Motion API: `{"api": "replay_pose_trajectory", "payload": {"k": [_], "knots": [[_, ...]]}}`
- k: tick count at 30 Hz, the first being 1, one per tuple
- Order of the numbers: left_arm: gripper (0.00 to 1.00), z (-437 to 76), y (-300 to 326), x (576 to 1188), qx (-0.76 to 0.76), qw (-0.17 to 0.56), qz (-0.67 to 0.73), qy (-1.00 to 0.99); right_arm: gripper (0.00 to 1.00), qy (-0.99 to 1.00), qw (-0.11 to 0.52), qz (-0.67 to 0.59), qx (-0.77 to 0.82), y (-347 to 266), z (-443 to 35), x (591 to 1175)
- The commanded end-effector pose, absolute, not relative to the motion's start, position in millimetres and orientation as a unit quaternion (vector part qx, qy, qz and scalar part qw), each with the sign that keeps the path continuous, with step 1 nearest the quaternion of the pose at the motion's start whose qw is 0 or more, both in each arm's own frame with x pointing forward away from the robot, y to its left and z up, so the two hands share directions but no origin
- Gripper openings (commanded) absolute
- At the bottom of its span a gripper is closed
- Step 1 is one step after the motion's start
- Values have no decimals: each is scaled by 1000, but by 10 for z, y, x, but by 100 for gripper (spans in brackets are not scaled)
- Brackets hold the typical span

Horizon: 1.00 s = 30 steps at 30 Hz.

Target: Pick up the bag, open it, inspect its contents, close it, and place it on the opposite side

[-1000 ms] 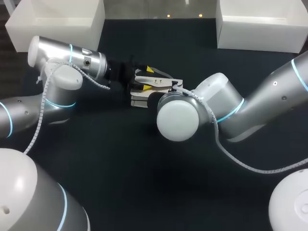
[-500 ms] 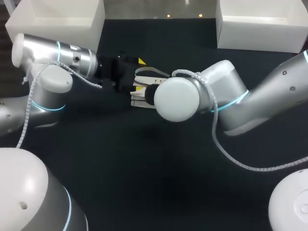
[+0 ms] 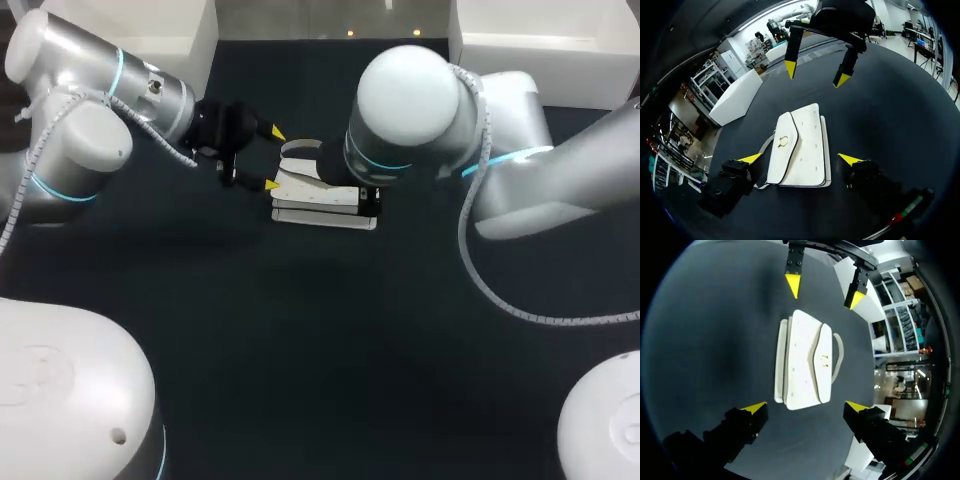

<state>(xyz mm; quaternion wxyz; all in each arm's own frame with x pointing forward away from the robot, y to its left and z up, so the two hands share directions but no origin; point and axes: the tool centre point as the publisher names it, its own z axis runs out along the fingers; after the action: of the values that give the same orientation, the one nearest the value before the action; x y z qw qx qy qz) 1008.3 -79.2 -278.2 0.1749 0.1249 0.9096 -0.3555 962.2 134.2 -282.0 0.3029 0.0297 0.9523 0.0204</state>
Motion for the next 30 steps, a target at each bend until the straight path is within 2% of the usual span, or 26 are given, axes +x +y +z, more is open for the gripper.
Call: {"api": "replay_pose_trajectory", "payload": {"k": [1, 6, 11, 28, 30], "knots": [[100, -2724, -705, 10104, 129, 111, -313, 934, 100, 972, 235, 10, 26, 1366, -2740, 9632], [100, -2786, -618, 10072, 114, 76, -294, 946, 100, 980, 194, 22, 25, 1343, -2718, 9635], [100, -2815, -547, 10058, 81, 78, -266, 957, 100, 985, 157, 54, 57, 1246, -2640, 9717], [100, -2815, -547, 10058, 81, 78, -266, 957, 100, 985, 157, 54, 57, 1246, -2640, 9717], [100, -2754, -737, 10126, -3, 53, -257, 965, 100, 985, 133, 41, 106, 1271, -2627, 9819]]}}
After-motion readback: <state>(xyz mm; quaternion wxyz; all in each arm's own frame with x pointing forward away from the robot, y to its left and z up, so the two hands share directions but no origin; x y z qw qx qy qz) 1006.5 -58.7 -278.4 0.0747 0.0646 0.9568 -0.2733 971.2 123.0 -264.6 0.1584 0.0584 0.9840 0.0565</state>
